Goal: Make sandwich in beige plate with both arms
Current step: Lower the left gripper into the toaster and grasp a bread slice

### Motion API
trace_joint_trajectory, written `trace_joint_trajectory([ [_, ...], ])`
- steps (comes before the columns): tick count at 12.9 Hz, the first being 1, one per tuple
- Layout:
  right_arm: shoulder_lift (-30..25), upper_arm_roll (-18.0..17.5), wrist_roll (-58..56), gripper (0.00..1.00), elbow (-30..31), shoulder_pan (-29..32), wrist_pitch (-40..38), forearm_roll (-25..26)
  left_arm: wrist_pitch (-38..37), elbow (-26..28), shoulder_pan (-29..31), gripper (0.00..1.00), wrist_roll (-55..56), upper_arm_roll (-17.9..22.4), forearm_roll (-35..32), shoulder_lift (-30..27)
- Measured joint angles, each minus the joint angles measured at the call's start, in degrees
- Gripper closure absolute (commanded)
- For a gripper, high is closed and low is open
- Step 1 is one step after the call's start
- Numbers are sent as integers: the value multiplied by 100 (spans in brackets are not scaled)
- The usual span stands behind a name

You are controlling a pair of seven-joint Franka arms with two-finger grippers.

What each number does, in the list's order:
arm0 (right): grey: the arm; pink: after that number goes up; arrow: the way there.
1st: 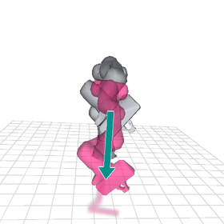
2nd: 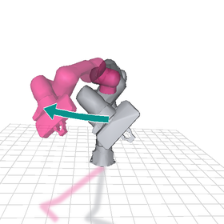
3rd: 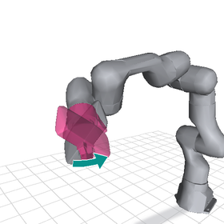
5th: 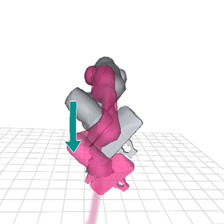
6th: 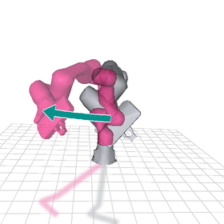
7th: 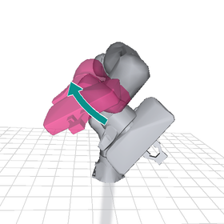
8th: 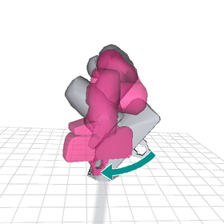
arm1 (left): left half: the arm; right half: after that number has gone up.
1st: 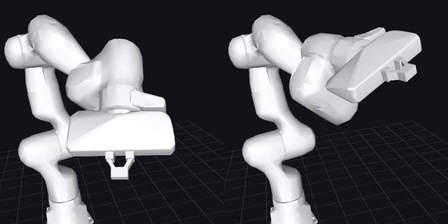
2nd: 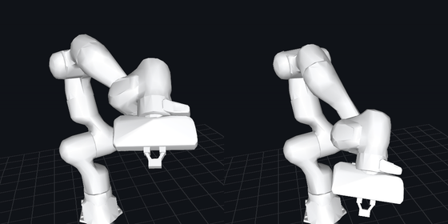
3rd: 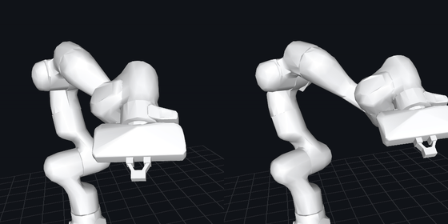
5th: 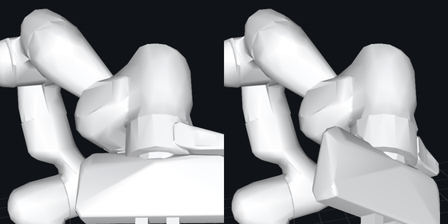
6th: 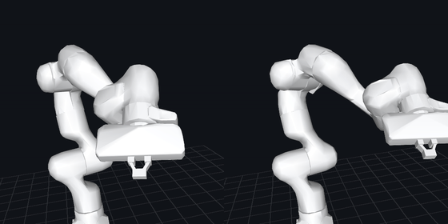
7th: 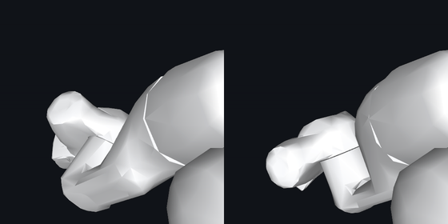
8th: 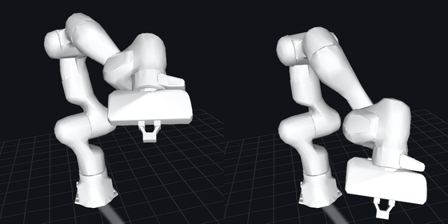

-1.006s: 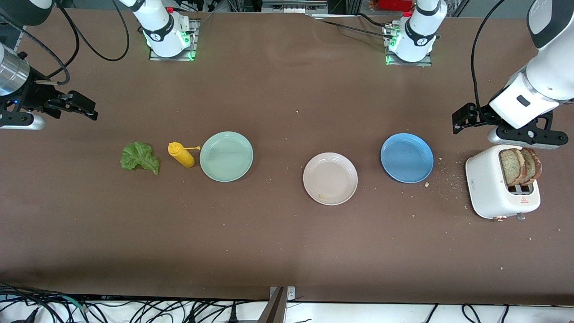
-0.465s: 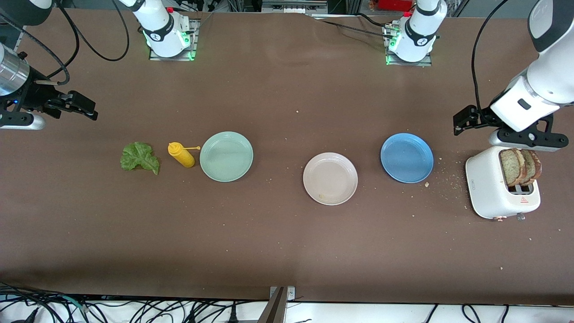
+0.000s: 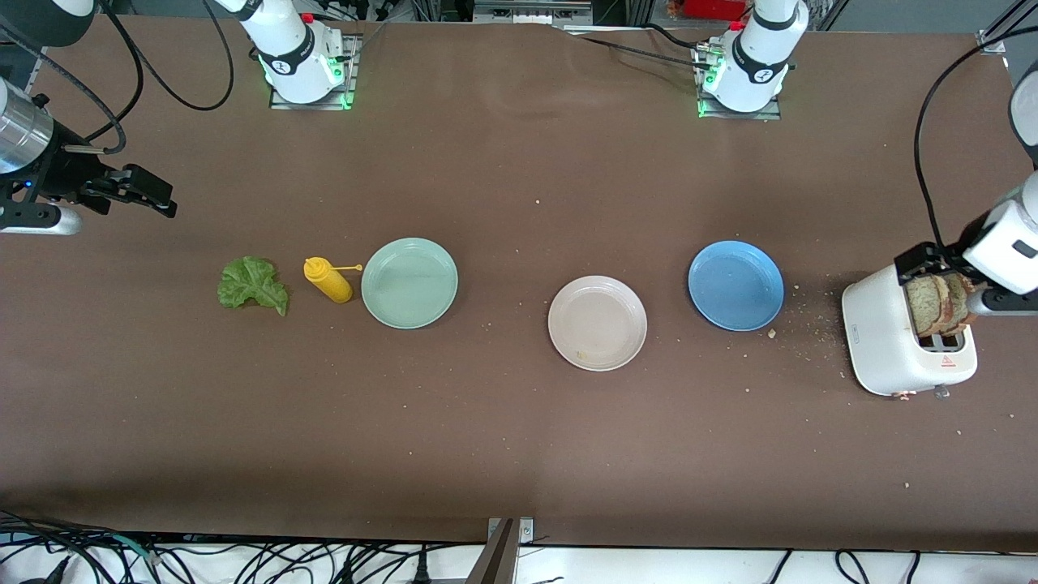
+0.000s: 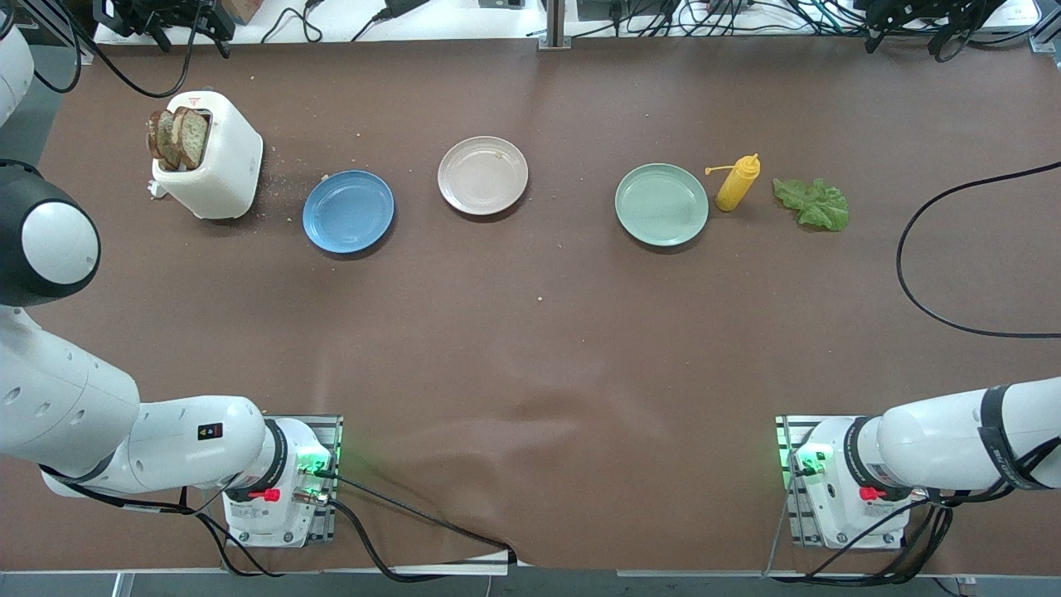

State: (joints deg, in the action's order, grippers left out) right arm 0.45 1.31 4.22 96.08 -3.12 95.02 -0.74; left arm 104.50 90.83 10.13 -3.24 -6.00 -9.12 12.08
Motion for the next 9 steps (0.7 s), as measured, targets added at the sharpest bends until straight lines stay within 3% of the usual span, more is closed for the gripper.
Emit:
trace_joint_trajectory([
  [2,1,0,0,0,2,0,5,0,548,-3,298,0,-426,3,1,237],
  [9,1,1,-1,0,3,-1,11,0,966,173,709,2,-572,-3,16,964],
])
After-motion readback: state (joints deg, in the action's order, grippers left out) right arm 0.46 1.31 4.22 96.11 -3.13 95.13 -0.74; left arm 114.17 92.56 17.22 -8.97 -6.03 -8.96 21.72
